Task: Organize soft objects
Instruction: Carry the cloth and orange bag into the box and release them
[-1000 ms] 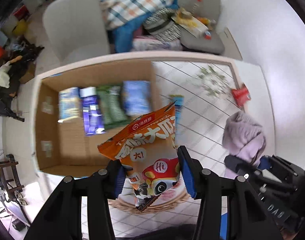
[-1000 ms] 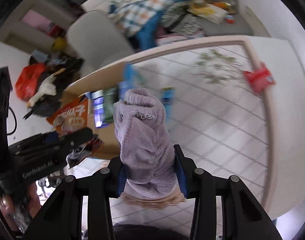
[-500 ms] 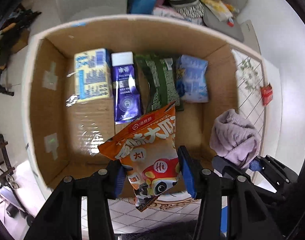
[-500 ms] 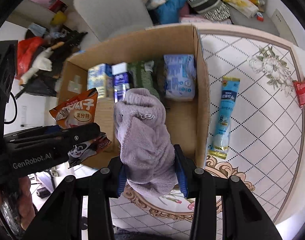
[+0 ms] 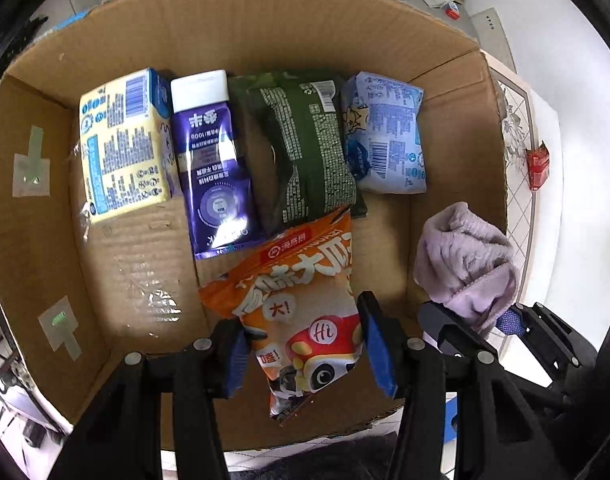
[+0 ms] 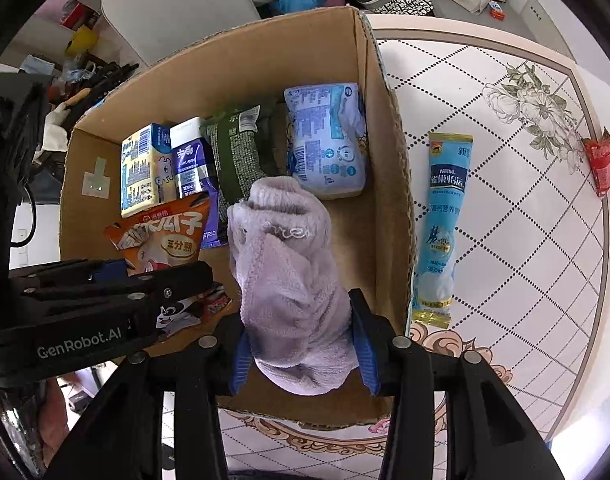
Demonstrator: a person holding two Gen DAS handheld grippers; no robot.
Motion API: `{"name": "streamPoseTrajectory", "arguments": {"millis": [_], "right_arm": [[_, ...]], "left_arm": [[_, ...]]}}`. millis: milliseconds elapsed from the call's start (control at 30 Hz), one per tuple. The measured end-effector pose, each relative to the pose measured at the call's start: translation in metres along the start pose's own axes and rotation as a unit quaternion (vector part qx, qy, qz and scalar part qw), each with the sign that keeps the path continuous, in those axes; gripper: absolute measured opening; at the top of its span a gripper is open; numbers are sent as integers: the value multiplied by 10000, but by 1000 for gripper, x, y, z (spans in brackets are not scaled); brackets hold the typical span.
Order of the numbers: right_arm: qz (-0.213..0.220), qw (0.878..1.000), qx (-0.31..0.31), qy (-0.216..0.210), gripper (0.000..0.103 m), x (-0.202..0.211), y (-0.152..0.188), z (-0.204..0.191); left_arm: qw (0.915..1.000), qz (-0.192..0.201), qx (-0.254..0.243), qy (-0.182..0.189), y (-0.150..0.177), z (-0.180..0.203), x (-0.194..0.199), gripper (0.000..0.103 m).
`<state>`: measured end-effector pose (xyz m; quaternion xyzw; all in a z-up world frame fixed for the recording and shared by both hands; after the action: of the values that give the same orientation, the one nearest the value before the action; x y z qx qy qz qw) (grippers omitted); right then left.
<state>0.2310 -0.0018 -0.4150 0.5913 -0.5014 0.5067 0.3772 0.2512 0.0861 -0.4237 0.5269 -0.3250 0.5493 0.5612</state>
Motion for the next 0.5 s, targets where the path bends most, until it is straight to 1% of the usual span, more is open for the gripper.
{"name": "streamPoseTrajectory", "arguments": {"millis": [33,67,100,133,167,233,300,400,467,500], "right_arm": [[7,10000,-13,40,52,1,0,1],[19,10000,-17,61,59,1,-1,1],[32,10000,-8,42,62,2,-2,0],[77,10000,-15,17,67,5,-3,-1],[105,9999,-13,75,68,7,-4,-1],[125,9998,45,179,68,12,-5,-2],[114,9996,69,255,68,17,-5,-2],[110,9989,156,418,69,26,-2,-3],[150,9981,243,537,70,33,1,-6],[159,9978,275,582,70,36,3,-7]], "left_arm": [[10000,6,16,-4,0,0,0,49],[10000,30,10,-4,-1,0,1,50],[10000,61,5,-13,-1,0,2,54],[9999,95,12,-35,-1,-2,4,56],[9998,169,17,-84,-2,-3,7,59],[9996,291,-4,-70,-2,-5,14,67],[9984,557,3,-120,-2,-9,27,82],[9940,1035,-25,-344,1,-15,48,91],[9894,1352,-89,-518,6,-20,63,97],[9872,1477,-126,-592,9,-22,69,98]]}}
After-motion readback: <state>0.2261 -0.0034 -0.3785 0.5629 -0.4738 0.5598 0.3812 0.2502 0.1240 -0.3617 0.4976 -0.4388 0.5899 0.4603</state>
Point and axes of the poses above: each gripper's, at about its wrist camera, not at the fingertips, and x roughly against the way its jaws point, z to its right, y to its underside, the point moved 9 cm from there along -x, roughly the way its jaws point, and after that the axes turned 14 degrees about x, right-handed, at the moved point
